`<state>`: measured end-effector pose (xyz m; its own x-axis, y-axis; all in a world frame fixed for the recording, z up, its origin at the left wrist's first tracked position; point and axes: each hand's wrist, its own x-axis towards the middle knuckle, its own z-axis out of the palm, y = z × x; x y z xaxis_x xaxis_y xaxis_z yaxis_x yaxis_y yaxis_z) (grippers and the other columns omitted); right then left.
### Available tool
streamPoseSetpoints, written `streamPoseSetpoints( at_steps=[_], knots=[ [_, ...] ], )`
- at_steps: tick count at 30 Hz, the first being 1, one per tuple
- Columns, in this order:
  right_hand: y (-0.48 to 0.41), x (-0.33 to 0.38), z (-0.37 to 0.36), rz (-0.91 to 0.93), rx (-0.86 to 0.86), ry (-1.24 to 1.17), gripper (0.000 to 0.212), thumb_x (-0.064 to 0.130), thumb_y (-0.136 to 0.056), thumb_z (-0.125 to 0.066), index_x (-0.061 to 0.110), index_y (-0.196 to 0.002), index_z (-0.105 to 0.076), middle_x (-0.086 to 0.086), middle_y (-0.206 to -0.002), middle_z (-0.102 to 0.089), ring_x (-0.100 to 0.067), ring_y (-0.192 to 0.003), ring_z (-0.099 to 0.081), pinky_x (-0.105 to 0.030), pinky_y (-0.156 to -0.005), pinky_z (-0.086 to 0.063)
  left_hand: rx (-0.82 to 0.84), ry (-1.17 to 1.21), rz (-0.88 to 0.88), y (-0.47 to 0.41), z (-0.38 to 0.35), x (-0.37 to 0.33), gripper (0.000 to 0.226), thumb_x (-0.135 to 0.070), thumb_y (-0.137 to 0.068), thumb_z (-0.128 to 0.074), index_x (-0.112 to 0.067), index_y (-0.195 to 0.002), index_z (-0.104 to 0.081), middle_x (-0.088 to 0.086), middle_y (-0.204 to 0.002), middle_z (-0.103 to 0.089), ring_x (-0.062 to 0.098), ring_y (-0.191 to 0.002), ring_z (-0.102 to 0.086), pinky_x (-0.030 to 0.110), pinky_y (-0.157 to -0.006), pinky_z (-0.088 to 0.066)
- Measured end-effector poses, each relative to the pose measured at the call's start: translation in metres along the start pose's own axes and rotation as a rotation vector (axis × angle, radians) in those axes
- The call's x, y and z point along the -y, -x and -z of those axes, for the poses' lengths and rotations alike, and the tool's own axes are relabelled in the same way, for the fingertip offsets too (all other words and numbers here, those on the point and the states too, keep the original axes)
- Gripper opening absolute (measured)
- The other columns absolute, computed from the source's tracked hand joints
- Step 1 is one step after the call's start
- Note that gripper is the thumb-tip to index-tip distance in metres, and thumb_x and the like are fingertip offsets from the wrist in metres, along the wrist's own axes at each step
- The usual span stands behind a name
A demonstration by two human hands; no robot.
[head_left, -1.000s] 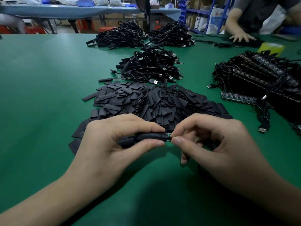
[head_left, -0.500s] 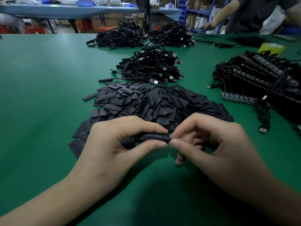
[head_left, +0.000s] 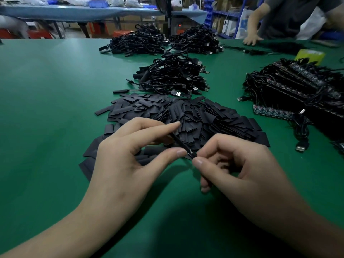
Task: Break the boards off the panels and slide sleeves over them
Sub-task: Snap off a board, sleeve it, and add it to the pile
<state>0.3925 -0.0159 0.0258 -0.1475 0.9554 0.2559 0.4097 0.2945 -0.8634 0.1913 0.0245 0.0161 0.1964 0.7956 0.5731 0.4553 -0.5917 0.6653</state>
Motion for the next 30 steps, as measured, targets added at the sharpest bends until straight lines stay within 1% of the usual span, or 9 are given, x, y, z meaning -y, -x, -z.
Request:
streamPoseSetpoints(
  at_steps=[4, 7, 11, 16, 18, 21, 24, 26, 30],
  knots=[
    [0.001, -0.002, -0.003, 0.035, -0.008, 0.075, 0.006, 0.026, -0.090, -0.069, 0.024, -0.085, -0.070, 0.002, -0.069, -0.070, -0.013, -0.062, -0.070, -0.030, -0.057, -0.056, 0.048, 0.055, -0.001, 0.000, -0.001, 0.000, 0.055, -0.050, -0.073, -0.080, -0.030, -0.124, -0.070, -0.014, -0.110, -0.068, 0.009, -0.106, -0.067, 0.013, -0.090, -0.048],
    [0.001, -0.004, -0.003, 0.013, 0.025, 0.069, 0.009, 0.019, -0.094, -0.069, 0.026, -0.088, -0.071, 0.003, -0.072, -0.070, -0.014, -0.064, -0.069, -0.038, -0.061, -0.056, 0.064, 0.123, 0.003, 0.000, 0.000, 0.002, 0.059, -0.053, -0.070, -0.079, -0.030, -0.124, -0.069, -0.012, -0.112, -0.068, 0.011, -0.107, -0.068, 0.020, -0.092, -0.053],
    [0.001, -0.005, -0.002, 0.007, 0.068, 0.054, 0.013, 0.017, -0.097, -0.066, 0.029, -0.094, -0.071, 0.002, -0.076, -0.070, -0.025, -0.066, -0.065, -0.046, -0.063, -0.055, 0.066, 0.097, -0.021, -0.001, 0.001, 0.003, 0.063, -0.051, -0.067, -0.084, -0.027, -0.124, -0.069, -0.012, -0.112, -0.068, 0.012, -0.107, -0.069, 0.021, -0.094, -0.053],
    [0.000, -0.005, 0.000, -0.014, 0.085, -0.011, 0.016, 0.013, -0.096, -0.067, 0.028, -0.098, -0.072, 0.002, -0.077, -0.072, -0.018, -0.066, -0.069, -0.036, -0.066, -0.057, 0.027, 0.040, -0.062, -0.003, 0.002, 0.002, 0.056, -0.048, -0.073, -0.082, -0.025, -0.122, -0.070, -0.014, -0.114, -0.068, 0.011, -0.107, -0.068, 0.021, -0.094, -0.052],
    [-0.001, -0.006, 0.000, -0.048, 0.094, -0.081, 0.017, 0.012, -0.096, -0.069, 0.028, -0.099, -0.073, -0.002, -0.077, -0.073, -0.018, -0.069, -0.072, -0.040, -0.070, -0.060, 0.010, 0.032, -0.074, -0.003, 0.004, 0.000, 0.054, -0.045, -0.074, -0.082, -0.024, -0.122, -0.070, -0.011, -0.114, -0.069, 0.013, -0.106, -0.068, 0.026, -0.093, -0.054],
    [-0.001, -0.007, 0.000, -0.063, 0.101, -0.135, 0.015, 0.013, -0.096, -0.069, 0.027, -0.099, -0.073, -0.005, -0.076, -0.073, -0.021, -0.068, -0.073, -0.046, -0.070, -0.062, -0.013, -0.004, -0.120, -0.003, 0.006, -0.001, 0.050, -0.041, -0.075, -0.083, -0.020, -0.120, -0.071, -0.007, -0.113, -0.070, 0.014, -0.104, -0.068, 0.026, -0.092, -0.054],
    [-0.001, -0.007, -0.001, -0.067, 0.090, -0.175, 0.015, 0.013, -0.094, -0.069, 0.027, -0.099, -0.074, -0.007, -0.075, -0.072, -0.022, -0.066, -0.072, -0.042, -0.068, -0.062, -0.022, -0.025, -0.151, -0.004, 0.008, -0.003, 0.048, -0.040, -0.076, -0.082, -0.019, -0.119, -0.071, -0.006, -0.112, -0.069, 0.014, -0.104, -0.068, 0.025, -0.092, -0.053],
    [-0.001, -0.007, -0.001, -0.064, 0.083, -0.174, 0.019, 0.010, -0.096, -0.069, 0.028, -0.098, -0.074, -0.007, -0.074, -0.071, -0.022, -0.065, -0.072, -0.040, -0.067, -0.063, -0.027, -0.038, -0.165, -0.004, 0.008, -0.004, 0.048, -0.040, -0.077, -0.082, -0.018, -0.118, -0.071, -0.005, -0.112, -0.069, 0.014, -0.103, -0.068, 0.025, -0.091, -0.053],
    [-0.001, -0.005, 0.000, -0.020, 0.099, -0.147, 0.019, 0.011, -0.096, -0.068, 0.029, -0.099, -0.074, -0.005, -0.075, -0.071, -0.020, -0.065, -0.072, -0.040, -0.065, -0.062, -0.034, -0.048, -0.190, -0.004, 0.010, -0.005, 0.046, -0.037, -0.077, -0.083, -0.017, -0.117, -0.071, -0.005, -0.111, -0.069, 0.013, -0.103, -0.067, 0.024, -0.091, -0.052]
  ],
)
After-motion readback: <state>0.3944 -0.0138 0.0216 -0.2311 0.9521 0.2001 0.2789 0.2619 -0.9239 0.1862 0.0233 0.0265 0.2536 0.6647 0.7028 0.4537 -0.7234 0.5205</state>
